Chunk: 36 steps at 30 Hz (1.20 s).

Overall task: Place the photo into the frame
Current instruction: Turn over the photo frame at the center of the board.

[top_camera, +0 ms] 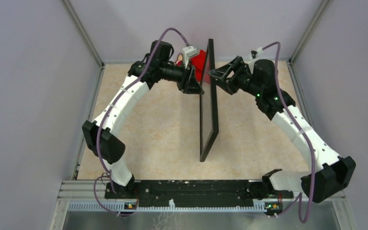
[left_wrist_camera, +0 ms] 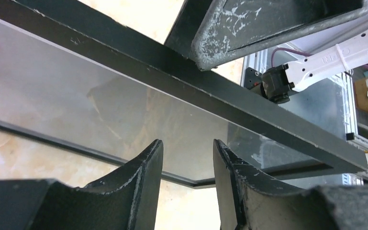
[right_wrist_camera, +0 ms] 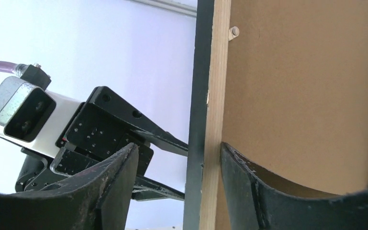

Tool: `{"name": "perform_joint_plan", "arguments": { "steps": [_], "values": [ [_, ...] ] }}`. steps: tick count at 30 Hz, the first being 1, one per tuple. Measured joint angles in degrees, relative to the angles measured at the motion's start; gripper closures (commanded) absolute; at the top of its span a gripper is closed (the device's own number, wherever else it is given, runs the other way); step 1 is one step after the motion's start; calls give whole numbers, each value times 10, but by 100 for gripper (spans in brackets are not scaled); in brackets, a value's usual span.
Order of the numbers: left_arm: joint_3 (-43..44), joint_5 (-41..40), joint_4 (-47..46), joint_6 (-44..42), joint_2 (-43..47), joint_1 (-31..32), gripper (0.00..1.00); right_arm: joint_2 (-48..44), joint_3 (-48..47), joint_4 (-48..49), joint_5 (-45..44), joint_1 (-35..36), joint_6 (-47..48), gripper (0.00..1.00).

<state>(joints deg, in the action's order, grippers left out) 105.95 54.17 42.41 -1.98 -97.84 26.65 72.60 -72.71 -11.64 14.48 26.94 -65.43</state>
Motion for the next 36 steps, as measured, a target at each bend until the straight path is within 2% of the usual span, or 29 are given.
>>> {"name": "perform_joint_plan", "arguments": {
  "steps": [6, 10, 13, 22, 30, 36],
  "values": [
    [48, -11, 1, -1, -59, 42, 50, -29, -2, -66, 43, -63, 46, 36],
    [52, -15, 9, -9, -76, 44, 51, -31, -30, -137, 44, -84, 96, 42],
    [43, -16, 11, -17, -75, 35, 51, -31, -59, -207, 32, -91, 145, 49],
    [-40, -8, 3, -29, -69, -36, 51, -26, -103, -352, -43, -97, 270, 55],
    [-80, 4, -5, -43, -69, -64, 52, -26, -102, -420, -118, -102, 330, 62],
    [-94, 5, -7, -55, -69, -68, 52, -38, -74, -434, -146, -103, 354, 66]
  ]
}}
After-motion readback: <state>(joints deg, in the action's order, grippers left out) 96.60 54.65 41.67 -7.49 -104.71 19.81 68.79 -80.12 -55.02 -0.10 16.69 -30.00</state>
